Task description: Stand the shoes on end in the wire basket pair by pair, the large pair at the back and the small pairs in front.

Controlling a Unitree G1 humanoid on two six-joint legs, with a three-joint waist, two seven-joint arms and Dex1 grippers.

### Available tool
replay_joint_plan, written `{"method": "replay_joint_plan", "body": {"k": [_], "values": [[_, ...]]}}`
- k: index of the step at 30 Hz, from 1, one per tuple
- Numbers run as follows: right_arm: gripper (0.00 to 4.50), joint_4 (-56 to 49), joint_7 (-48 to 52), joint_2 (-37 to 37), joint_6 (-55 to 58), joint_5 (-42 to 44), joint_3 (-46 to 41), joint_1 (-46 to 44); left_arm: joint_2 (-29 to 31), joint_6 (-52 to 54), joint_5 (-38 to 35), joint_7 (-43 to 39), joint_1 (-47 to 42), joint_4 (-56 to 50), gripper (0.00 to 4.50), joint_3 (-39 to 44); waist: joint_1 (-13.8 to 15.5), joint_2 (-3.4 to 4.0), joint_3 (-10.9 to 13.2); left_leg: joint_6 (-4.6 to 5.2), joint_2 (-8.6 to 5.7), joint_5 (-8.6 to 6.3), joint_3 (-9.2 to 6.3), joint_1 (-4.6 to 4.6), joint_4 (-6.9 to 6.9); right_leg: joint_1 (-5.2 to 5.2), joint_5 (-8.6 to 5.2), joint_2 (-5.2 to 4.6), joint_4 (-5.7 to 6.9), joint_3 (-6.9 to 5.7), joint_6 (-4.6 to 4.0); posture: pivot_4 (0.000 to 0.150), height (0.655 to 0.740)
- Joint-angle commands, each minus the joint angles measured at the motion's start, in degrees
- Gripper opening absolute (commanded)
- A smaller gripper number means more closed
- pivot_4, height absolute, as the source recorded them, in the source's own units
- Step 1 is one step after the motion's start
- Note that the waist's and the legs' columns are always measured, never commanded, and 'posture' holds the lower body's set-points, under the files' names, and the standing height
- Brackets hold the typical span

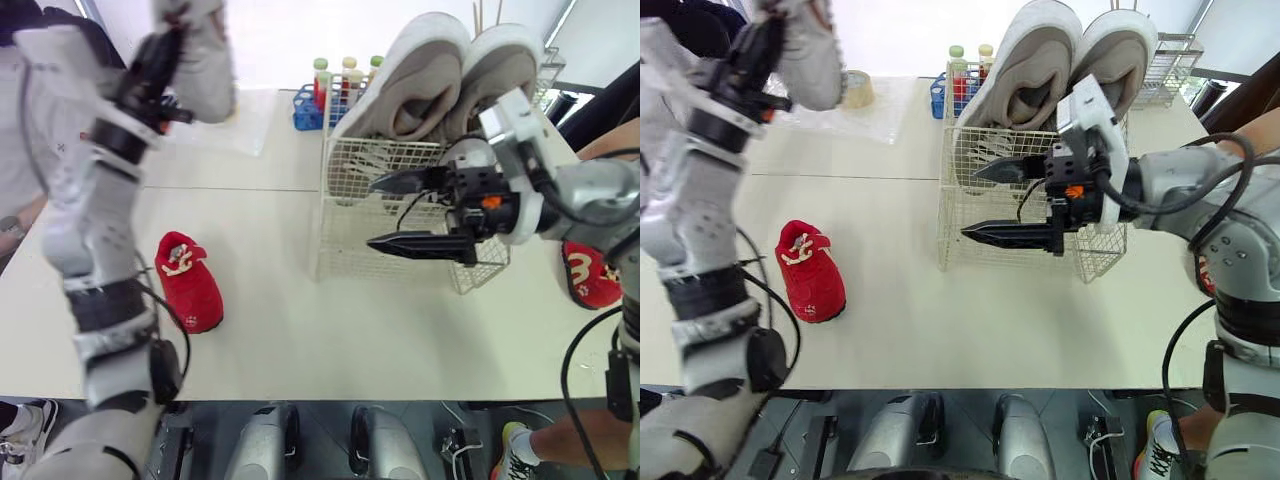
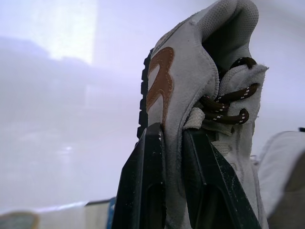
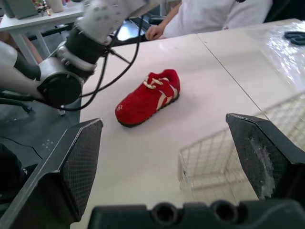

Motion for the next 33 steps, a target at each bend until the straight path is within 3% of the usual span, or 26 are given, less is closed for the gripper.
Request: {"method": "replay_joint_plan", "body": {"k": [1, 8, 18, 29, 33], "values": [[4.5, 2.75, 3.92, -4.75, 0.93, -0.42, -2.9, -2.53, -2.3, -4.36, 4.99, 0.14, 1.9, -8.1, 0.52, -8.74, 0.0, 0.11, -0.06, 0.01, 0.01, -0.01, 0.03, 0.03, 0.0, 0.0, 0.0, 0.02, 0.01, 0.0, 0.0, 0.15, 0.7371], [4.5, 1.21, 3.3, -9.41, 6.56, 3.14, -6.6, -0.77, -10.33, -15.45, 7.65, -4.15, 5.42, -0.08, 0.52, -15.75, 0.03, 0.21, -0.07, 0.18, 0.28, -0.11, 0.07, 0.01, 0.25, 0.0, 0.03, 0.24, 0.06, 0.0, -0.06, 0.15, 0.7371], [4.5, -3.69, -5.27, -12.5, 16.0, 12.04, -16.57, 4.14, -18.42, -34.89, 14.23, -8.49, 3.8, 23.0, 0.52, -18.27, 0.16, 0.21, -0.07, 0.58, 0.18, -0.37, 0.08, -0.19, 0.55, 0.02, 0.06, 0.01, -0.09, 0.01, -0.11, 0.15, 0.7371], [4.5, -5.57, -12.25, -12.02, 17.19, 18.57, -18.51, 4.99, -24.63, -46.34, 24.14, -2.97, 9.11, 32.73, 0.52, -22.16, 0.23, 0.24, -0.09, 0.8, 0.17, -0.51, 0.08, -0.2, 0.55, 0.02, 0.07, -0.04, -0.12, 0.03, -0.1, 0.15, 0.7371], [4.5, -5.63, -13.34, -11.29, 15.96, 19.28, -17.96, 5.31, -25.3, -45.42, 24.15, -1.21, 10.62, 33.62, 0.52, -21.84, 0.45, 0.39, -0.18, 0.83, 0.17, -0.53, 0.08, -0.16, 0.57, 0.08, 0.07, -0.05, -0.12, 0.03, -0.11, 0.15, 0.7371]]}}
